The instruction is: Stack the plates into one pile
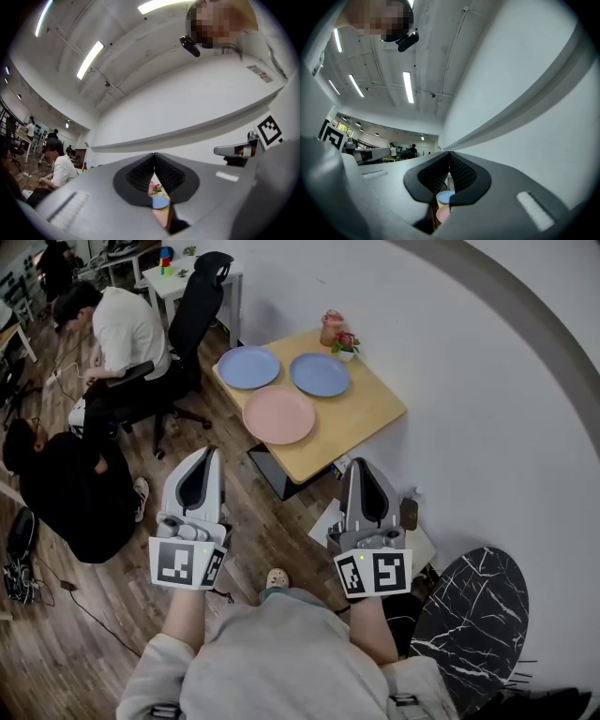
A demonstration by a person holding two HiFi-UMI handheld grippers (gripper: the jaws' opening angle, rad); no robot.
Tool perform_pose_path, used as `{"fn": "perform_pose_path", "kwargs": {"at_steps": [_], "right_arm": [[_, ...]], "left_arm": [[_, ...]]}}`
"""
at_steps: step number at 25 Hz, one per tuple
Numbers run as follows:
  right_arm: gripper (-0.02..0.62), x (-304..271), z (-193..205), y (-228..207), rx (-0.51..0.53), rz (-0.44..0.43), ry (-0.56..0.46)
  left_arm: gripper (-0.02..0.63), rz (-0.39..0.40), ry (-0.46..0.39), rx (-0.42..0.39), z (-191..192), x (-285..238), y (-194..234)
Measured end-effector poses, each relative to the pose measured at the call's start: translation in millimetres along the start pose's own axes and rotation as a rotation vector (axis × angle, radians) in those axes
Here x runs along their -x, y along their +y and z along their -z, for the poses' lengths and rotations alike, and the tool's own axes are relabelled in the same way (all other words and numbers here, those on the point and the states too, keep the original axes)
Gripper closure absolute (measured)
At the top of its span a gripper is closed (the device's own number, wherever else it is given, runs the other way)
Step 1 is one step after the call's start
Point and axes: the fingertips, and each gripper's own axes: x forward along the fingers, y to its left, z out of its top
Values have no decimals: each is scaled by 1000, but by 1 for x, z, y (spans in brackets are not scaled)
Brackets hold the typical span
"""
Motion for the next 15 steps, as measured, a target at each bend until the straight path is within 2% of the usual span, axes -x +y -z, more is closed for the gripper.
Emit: {"fn": "perform_pose_path", "kwargs": {"at_steps": [7,10,15], "right_arm": [[591,-31,5,-28,44,-13,-40],[591,-39,12,-45,18,-13,-32],[592,-53,27,-67,-25,6,-15]], "left_arm": [[548,-31,-45,-41,3,-44,1],[548,-37,-46,-25,9,-59,-3],[548,-43,-28,-67,19,-75,-3]]}}
